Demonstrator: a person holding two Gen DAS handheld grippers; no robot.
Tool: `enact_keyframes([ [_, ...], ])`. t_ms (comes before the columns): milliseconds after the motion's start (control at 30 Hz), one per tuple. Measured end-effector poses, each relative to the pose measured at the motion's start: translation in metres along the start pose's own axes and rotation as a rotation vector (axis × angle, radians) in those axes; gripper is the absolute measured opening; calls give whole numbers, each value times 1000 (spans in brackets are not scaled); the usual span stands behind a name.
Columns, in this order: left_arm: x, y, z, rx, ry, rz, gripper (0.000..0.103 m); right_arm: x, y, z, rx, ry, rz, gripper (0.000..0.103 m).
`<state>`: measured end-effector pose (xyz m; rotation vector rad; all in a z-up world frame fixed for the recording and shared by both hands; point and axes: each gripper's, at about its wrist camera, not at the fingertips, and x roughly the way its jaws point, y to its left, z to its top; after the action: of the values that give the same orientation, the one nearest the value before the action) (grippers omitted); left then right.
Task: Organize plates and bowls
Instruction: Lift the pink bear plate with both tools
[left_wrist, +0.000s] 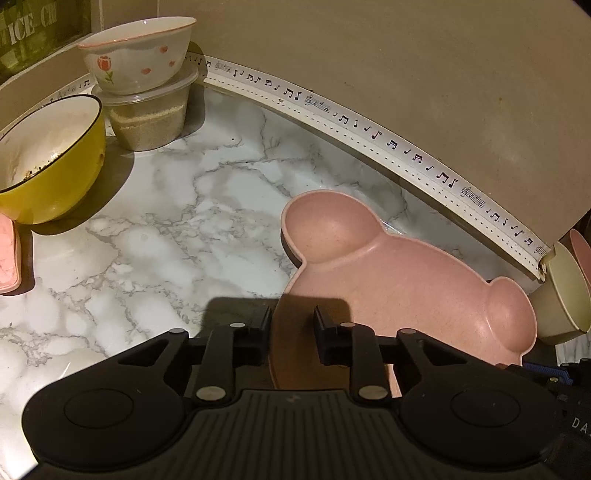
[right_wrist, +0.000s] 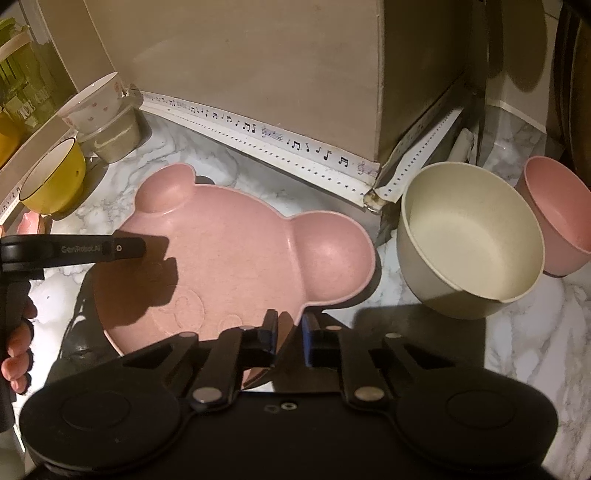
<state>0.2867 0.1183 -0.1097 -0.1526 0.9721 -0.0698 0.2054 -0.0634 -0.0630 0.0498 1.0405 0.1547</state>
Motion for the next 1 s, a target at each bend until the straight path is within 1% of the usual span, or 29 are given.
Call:
enact_keyframes([
  [167, -10, -1, 0, 10, -15, 9, 22, -5, 0, -1, -26, -20, 4, 9],
  [500, -44, -3, -12, 16, -33, 31, 22, -25, -6, -7, -68, -43, 56, 9],
  [767, -83, -7, -31, 1, -57, 50, 22, -53, -5, -18, -126, -58, 106, 9],
  [1000, -118, -8, -55, -13, -74, 55, 22, -80, -4, -32, -165, -50, 154, 10],
])
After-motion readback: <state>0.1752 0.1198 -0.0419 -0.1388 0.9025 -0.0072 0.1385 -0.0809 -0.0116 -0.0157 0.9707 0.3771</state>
